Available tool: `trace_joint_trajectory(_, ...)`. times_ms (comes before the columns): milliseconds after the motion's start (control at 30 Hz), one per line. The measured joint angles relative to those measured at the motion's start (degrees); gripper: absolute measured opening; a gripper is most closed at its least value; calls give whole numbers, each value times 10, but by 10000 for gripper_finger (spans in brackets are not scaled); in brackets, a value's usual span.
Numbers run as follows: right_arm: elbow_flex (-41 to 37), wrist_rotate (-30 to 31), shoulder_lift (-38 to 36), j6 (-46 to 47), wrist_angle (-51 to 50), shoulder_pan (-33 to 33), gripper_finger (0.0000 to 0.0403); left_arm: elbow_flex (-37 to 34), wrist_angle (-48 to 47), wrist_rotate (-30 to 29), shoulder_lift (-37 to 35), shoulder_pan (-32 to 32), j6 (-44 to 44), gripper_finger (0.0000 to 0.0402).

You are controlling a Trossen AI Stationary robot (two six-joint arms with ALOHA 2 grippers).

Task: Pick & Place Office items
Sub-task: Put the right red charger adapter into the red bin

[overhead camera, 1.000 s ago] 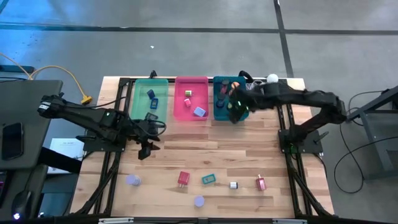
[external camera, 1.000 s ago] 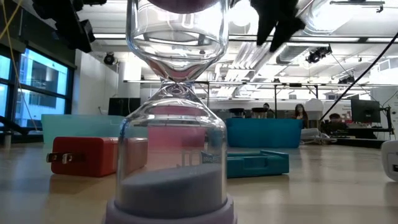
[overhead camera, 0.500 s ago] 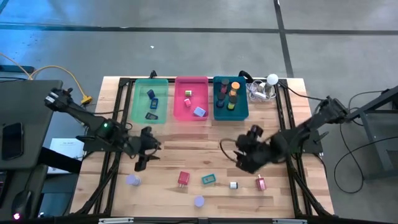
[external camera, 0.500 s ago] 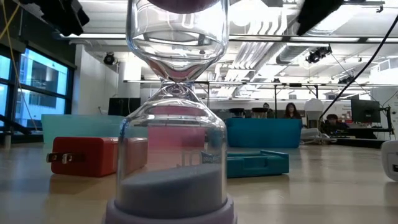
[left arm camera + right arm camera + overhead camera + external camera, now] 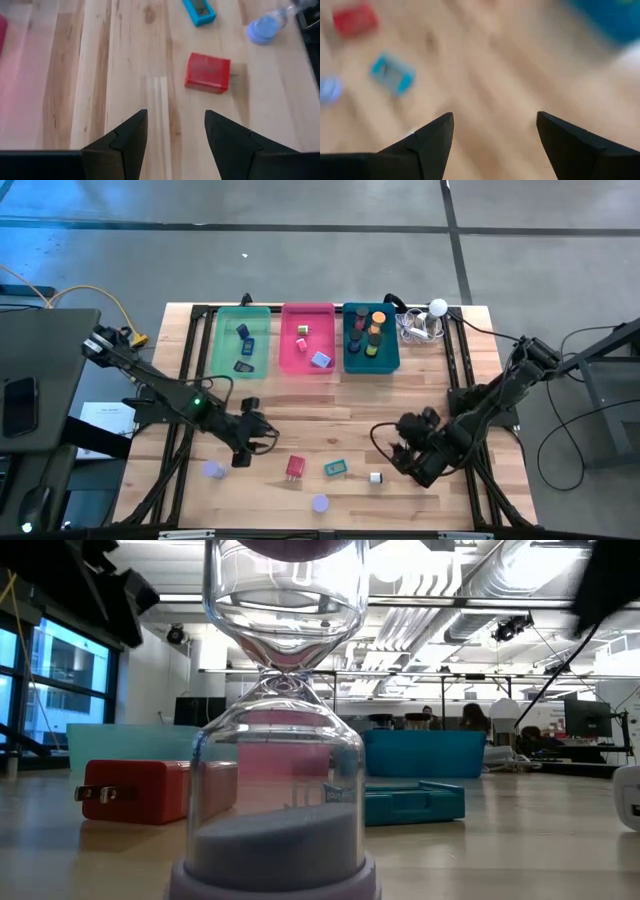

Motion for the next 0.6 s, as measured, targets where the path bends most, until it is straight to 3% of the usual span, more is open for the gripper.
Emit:
trace_joint_trajectory(100,0,-125,0,59,1,3,275,0,8,3,17,1,11,191)
trace_joint_trajectory(233,0,-201,0,170,-17,15,275,0,7,5,28,0,11,191)
trace_joint_trajectory(367,0,-232,2,279,-55,50,275,0,10,6,30,-5,6,191)
trace_joint_trajectory(600,0,-226,27,401,-64,103,275,0,12,9,30,-20,6,191)
